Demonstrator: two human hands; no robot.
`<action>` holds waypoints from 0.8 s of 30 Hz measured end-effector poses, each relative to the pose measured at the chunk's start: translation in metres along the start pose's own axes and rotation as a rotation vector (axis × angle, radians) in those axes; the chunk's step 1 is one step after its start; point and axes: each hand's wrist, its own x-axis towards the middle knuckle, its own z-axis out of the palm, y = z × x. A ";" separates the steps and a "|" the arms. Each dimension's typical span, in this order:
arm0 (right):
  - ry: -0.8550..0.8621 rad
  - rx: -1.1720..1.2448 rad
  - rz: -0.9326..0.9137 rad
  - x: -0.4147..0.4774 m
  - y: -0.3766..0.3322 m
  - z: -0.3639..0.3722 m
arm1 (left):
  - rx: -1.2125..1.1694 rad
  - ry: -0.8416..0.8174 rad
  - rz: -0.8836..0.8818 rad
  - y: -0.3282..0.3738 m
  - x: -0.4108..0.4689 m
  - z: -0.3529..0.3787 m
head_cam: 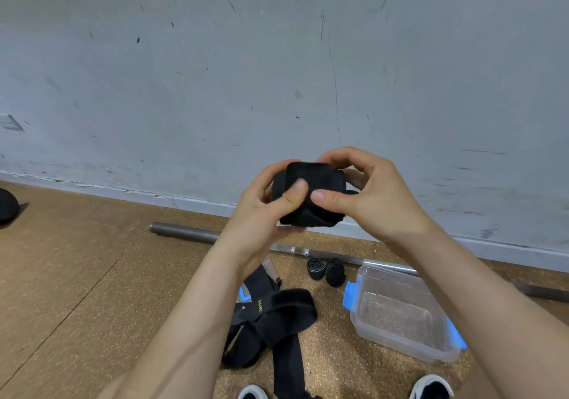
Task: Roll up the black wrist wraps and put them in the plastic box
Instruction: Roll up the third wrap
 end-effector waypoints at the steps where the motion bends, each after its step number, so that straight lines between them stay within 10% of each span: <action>1: -0.019 -0.006 -0.014 0.000 0.000 0.001 | -0.017 -0.006 -0.014 0.001 -0.001 0.001; 17: -0.057 0.310 0.232 -0.003 -0.010 0.006 | 0.307 0.184 0.418 0.003 -0.003 0.017; 24: -0.039 -0.426 -0.241 -0.015 -0.011 0.032 | -0.280 0.273 0.082 0.002 -0.001 0.019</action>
